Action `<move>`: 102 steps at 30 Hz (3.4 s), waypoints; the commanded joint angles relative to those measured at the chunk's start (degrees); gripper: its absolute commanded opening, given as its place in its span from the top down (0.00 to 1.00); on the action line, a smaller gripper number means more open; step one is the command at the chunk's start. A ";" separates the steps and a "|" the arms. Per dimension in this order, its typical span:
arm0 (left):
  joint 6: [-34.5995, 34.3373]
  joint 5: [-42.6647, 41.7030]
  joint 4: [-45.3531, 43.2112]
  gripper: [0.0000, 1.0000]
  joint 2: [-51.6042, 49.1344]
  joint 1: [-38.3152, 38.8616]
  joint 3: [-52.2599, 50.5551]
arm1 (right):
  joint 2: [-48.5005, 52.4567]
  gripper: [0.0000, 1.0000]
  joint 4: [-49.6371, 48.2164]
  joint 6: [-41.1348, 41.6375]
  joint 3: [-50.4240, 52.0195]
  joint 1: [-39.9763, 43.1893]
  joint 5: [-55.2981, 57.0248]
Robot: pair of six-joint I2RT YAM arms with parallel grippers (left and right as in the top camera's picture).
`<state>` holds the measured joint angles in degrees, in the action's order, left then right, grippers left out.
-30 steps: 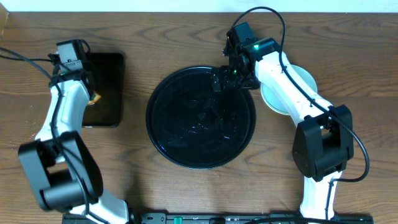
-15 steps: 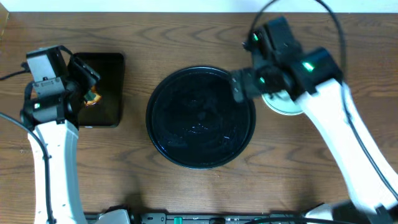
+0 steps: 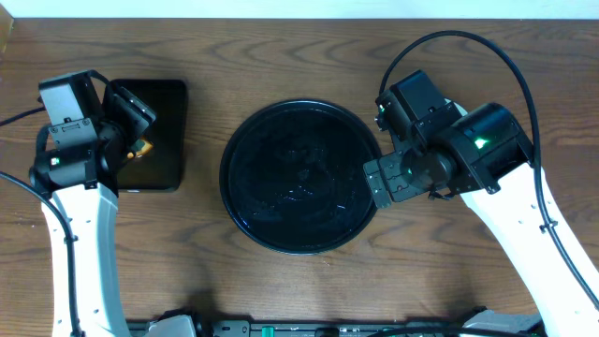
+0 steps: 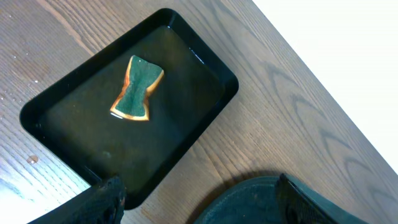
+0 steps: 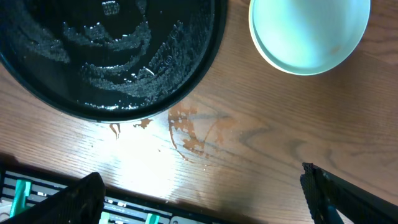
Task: Clean dirty plates on tray and stack at the side
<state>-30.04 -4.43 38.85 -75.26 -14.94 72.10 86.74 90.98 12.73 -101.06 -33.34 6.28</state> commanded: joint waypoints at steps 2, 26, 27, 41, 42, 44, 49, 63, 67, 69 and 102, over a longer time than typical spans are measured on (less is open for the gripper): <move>-0.28 -0.55 0.17 0.22 -0.07 -0.11 0.46 | 0.17 0.01 -0.04 -0.79 0.31 -0.50 1.16; -0.28 -0.55 0.17 0.22 -0.07 -0.11 0.46 | -2.51 0.01 -5.33 -12.17 2.45 -0.20 3.32; -0.28 -0.55 0.17 0.22 -0.07 -0.11 0.46 | -3.45 0.01 -7.34 -13.14 3.85 0.04 3.28; -0.28 -0.55 0.17 0.22 -0.07 -0.11 0.46 | -25.94 0.01 -42.62 -13.73 43.82 11.91 -7.87; -0.28 -0.55 0.17 0.22 -0.07 -0.11 0.46 | -27.87 0.01 -45.42 -13.73 46.97 13.11 -9.16; -0.28 -0.55 0.17 0.22 -0.07 -0.11 0.46 | -32.15 0.01 -51.15 -13.88 53.62 15.85 -11.63; -0.28 -0.55 0.17 0.22 -0.07 -0.11 0.46 | -42.80 0.01 -65.33 -17.25 68.32 21.27 -17.25; -0.28 -0.55 0.17 0.22 -0.07 -0.11 0.46 | -71.60 0.01 -82.31 -17.22 93.24 28.39 -23.47; -0.28 -0.55 0.17 0.22 -0.07 -0.11 0.46 | -74.49 0.01 -85.26 -17.31 96.19 29.31 -23.23; -0.28 -0.55 0.17 0.22 -0.07 -0.11 0.46 | -76.24 0.01 -86.84 -17.33 97.74 30.12 -23.02; -0.28 -0.55 0.17 0.22 -0.07 -0.11 0.46 | -86.44 0.01 -87.08 -17.53 100.72 34.53 -11.45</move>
<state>-30.04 -4.62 39.00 -75.26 -14.94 72.10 0.69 3.62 -4.05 -0.43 0.73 -5.91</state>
